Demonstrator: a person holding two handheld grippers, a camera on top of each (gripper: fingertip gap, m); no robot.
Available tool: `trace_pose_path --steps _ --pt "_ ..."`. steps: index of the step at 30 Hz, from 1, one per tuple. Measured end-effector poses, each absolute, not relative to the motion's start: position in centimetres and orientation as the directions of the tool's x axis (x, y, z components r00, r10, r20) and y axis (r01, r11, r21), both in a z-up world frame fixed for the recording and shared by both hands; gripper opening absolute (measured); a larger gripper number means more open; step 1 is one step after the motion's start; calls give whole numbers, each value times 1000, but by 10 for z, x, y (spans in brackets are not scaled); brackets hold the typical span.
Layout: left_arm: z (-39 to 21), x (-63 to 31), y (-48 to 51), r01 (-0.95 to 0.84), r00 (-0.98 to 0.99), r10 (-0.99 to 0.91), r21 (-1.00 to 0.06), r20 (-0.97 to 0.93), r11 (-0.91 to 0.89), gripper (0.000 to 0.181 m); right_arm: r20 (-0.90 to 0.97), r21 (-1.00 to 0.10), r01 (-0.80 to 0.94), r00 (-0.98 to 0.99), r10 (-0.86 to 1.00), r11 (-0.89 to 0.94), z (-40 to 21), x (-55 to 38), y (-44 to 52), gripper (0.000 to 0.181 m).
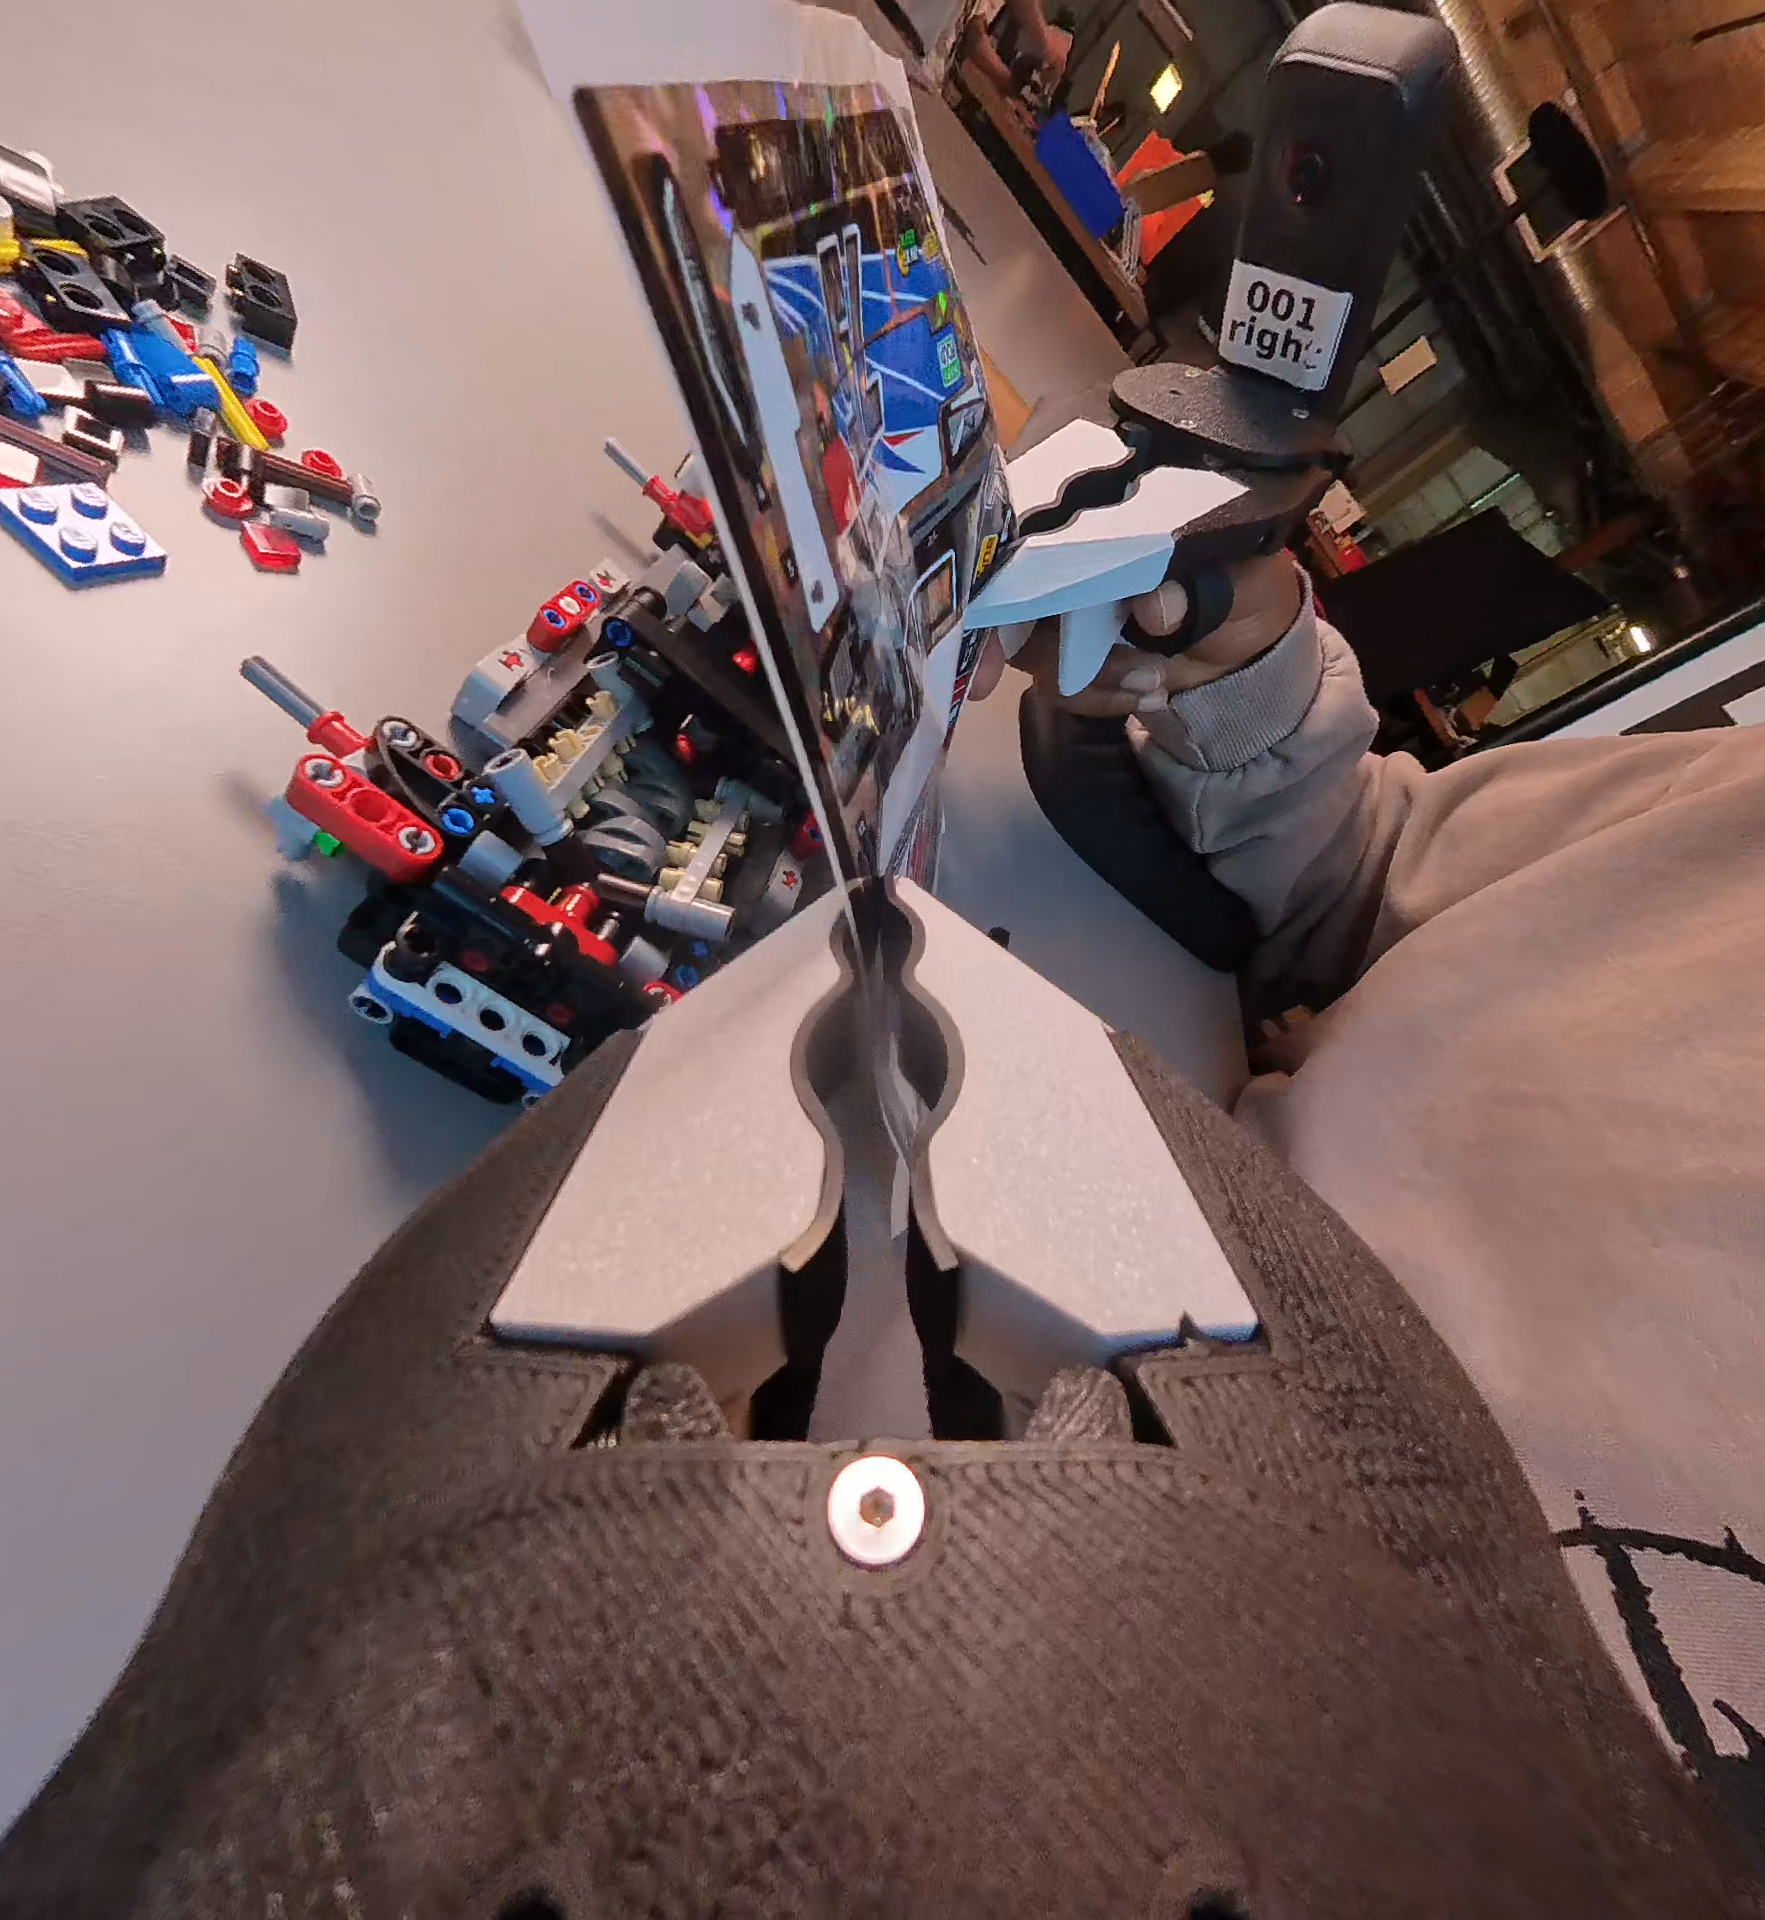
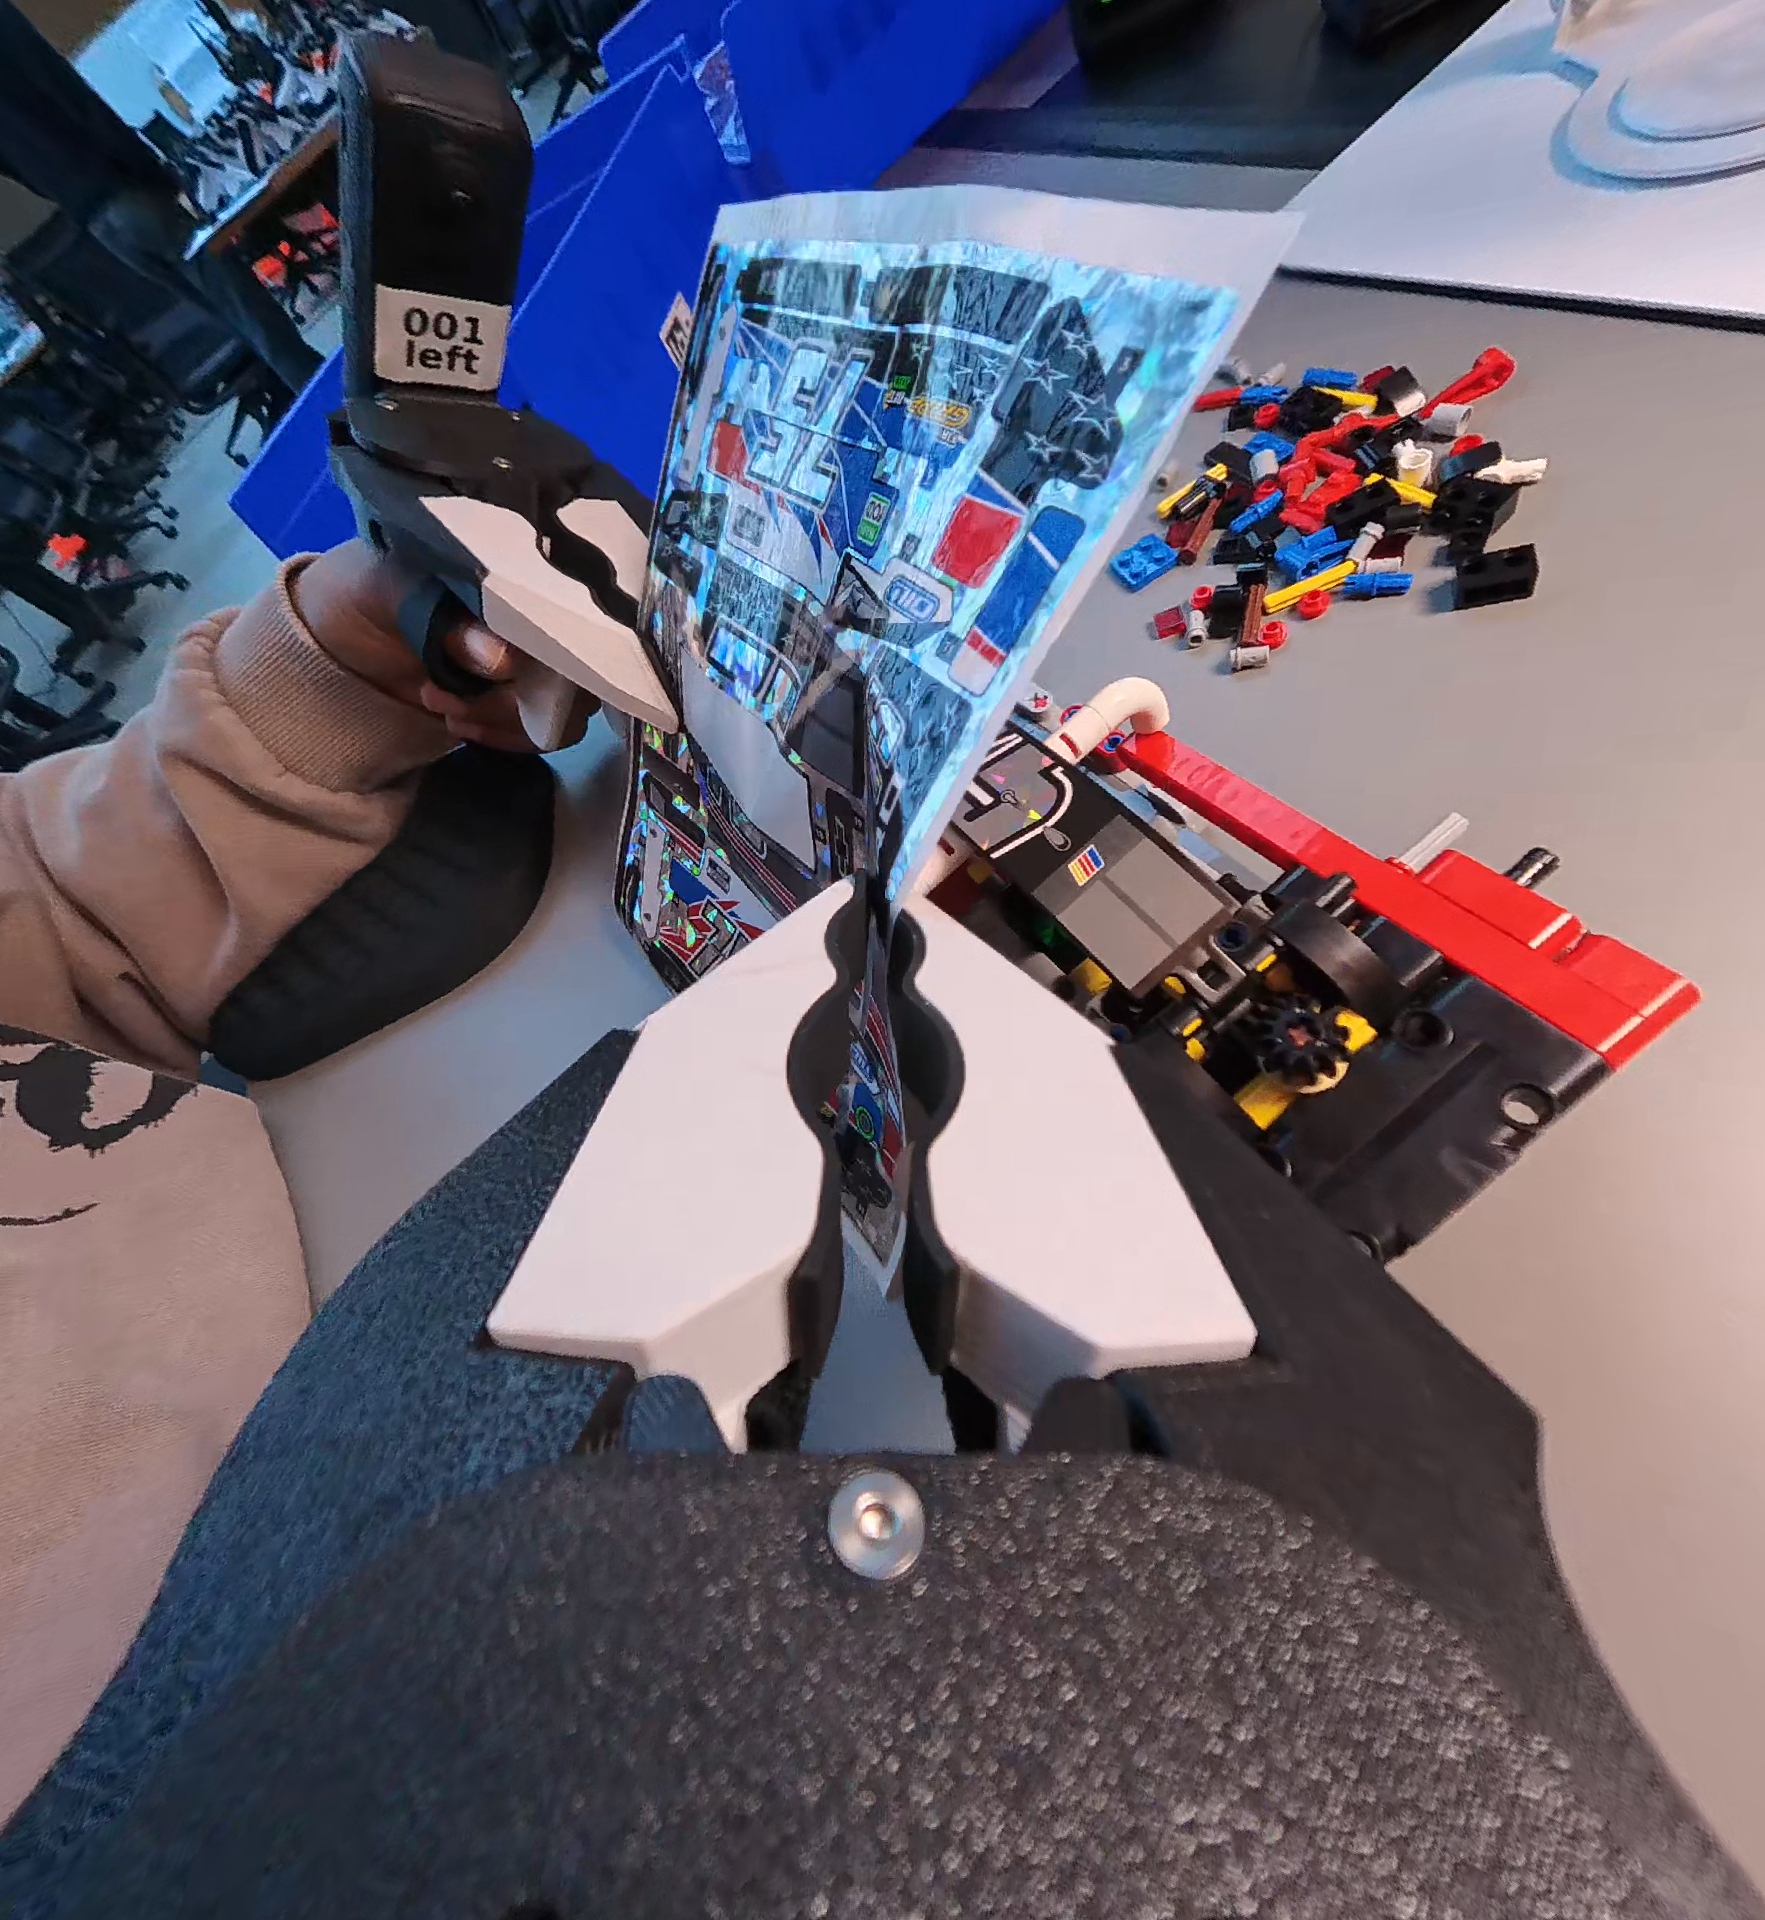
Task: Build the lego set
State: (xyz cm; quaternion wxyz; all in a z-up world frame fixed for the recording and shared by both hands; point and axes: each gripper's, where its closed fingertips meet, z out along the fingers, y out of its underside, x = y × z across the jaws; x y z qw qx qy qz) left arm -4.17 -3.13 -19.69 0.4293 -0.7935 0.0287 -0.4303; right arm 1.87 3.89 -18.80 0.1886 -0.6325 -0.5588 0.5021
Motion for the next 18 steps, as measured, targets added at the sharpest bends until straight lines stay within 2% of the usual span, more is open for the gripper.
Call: trace_pose_path --steps 9,18 --pt "-212 -50 -28 272 707 -380 -726 596 -632 0 -442 -776 551 -129 888 -307 -194 22 37 0" --pt "-207 -50 -28 284 707 -382 -733 595 -618 0 -425 -787 537 -114 898 -304 -191 22 42 2"
